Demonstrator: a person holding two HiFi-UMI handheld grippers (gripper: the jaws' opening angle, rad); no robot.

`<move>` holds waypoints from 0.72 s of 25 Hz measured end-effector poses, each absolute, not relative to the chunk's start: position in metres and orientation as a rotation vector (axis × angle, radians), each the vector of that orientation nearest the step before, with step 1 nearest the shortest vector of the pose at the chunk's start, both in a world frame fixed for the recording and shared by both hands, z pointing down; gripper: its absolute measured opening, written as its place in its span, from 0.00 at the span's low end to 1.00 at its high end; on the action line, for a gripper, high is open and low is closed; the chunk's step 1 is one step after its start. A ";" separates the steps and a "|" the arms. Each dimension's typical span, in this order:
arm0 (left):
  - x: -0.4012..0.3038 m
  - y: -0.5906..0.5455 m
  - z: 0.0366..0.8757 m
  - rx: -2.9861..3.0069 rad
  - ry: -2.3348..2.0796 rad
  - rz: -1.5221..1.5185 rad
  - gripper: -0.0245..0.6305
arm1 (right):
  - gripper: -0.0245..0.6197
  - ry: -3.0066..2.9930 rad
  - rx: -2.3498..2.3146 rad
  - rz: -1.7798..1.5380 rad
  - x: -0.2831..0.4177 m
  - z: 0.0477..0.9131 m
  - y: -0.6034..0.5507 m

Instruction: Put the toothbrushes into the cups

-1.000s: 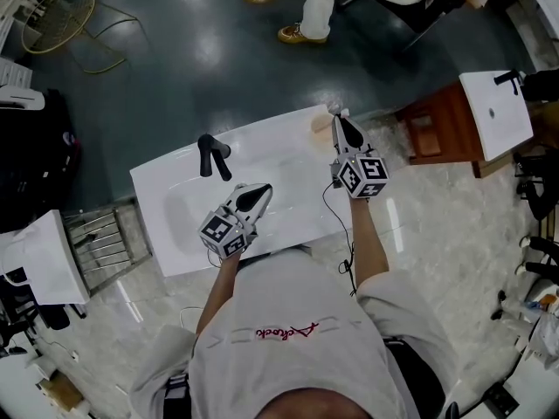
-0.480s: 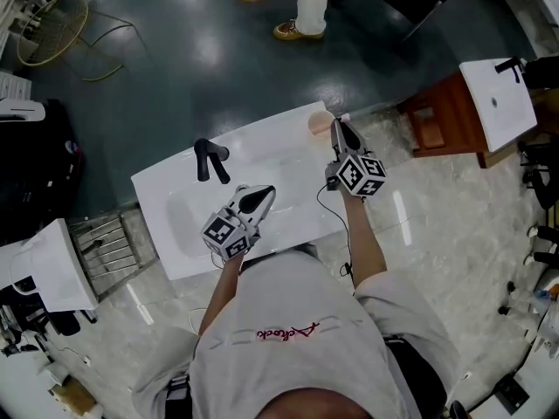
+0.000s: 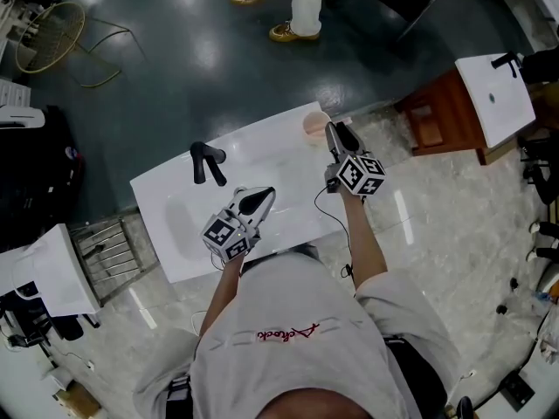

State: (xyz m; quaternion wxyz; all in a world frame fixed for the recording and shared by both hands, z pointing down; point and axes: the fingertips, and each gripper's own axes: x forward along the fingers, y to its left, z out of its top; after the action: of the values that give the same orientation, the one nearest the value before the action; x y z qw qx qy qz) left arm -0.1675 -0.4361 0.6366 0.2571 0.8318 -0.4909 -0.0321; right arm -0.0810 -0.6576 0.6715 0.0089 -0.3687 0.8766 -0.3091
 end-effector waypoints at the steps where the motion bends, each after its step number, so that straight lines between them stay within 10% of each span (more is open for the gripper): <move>1: -0.166 -0.436 0.637 2.255 -1.327 -0.091 0.06 | 0.24 2.742 -1.157 -0.968 -0.080 0.673 -0.657; 10: -0.154 -0.439 0.632 2.283 -1.318 -0.081 0.06 | 0.27 2.792 -1.151 -0.928 -0.069 0.671 -0.648; 18: -0.134 -0.438 0.621 2.336 -1.291 -0.080 0.06 | 0.09 2.820 -1.168 -0.807 -0.049 0.650 -0.633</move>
State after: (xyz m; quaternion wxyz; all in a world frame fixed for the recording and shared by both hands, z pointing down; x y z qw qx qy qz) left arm -0.1340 -0.4382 0.6211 0.2335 0.8507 -0.4701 -0.0291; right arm -0.0495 -0.6332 0.6503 -0.0077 -0.3701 0.8932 -0.2555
